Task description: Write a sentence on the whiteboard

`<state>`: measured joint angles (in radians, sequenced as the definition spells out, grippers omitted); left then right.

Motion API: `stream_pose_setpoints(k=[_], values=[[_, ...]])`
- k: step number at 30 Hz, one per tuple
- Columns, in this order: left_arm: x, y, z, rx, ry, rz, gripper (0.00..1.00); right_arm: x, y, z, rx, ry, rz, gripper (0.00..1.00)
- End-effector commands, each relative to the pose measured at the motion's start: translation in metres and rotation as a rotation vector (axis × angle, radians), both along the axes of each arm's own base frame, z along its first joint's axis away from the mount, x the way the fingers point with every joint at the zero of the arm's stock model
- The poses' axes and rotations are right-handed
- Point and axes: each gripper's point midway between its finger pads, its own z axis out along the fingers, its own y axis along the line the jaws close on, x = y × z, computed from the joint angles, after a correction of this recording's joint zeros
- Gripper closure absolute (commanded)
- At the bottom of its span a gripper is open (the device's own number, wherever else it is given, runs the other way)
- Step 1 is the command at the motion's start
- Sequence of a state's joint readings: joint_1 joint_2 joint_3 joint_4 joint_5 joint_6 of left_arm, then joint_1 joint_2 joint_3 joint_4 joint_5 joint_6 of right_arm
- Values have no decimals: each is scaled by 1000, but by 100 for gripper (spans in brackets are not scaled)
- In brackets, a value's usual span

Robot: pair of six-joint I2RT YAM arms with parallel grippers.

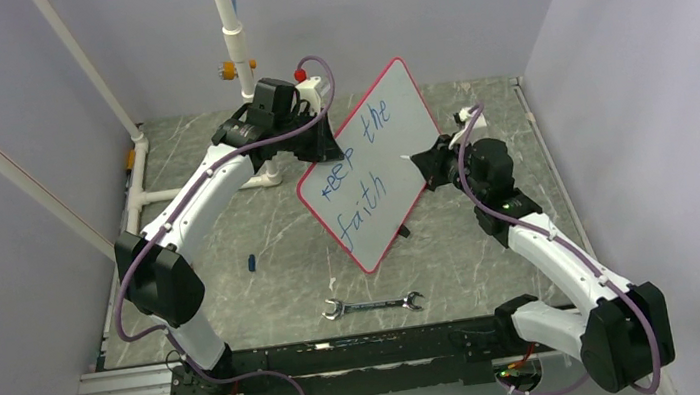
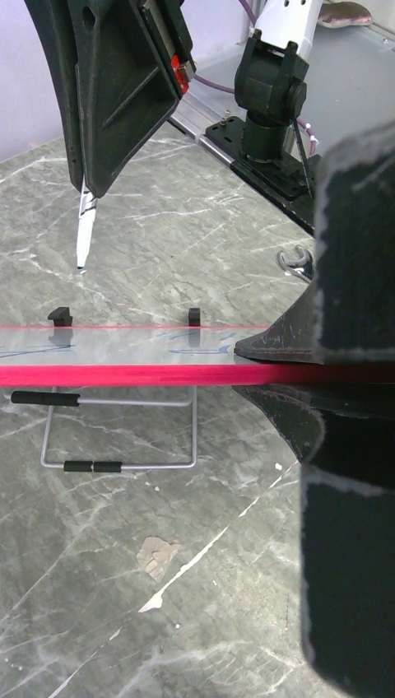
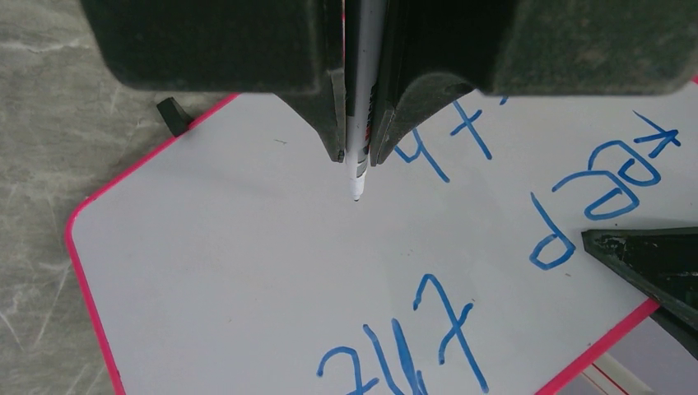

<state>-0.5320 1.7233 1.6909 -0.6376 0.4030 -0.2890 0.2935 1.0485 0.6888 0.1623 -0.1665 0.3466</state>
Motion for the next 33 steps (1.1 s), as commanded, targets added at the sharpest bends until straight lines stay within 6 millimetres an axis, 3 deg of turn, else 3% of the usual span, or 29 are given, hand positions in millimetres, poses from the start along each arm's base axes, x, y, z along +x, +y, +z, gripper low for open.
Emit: stream_pose_setpoints(k=[1, 33], values=[[5, 16, -22, 167, -71, -20, 100, 6, 4, 14, 40, -57, 17, 100], [3, 14, -22, 162, -67, -28, 100, 46, -1, 22, 43, -70, -48, 100]])
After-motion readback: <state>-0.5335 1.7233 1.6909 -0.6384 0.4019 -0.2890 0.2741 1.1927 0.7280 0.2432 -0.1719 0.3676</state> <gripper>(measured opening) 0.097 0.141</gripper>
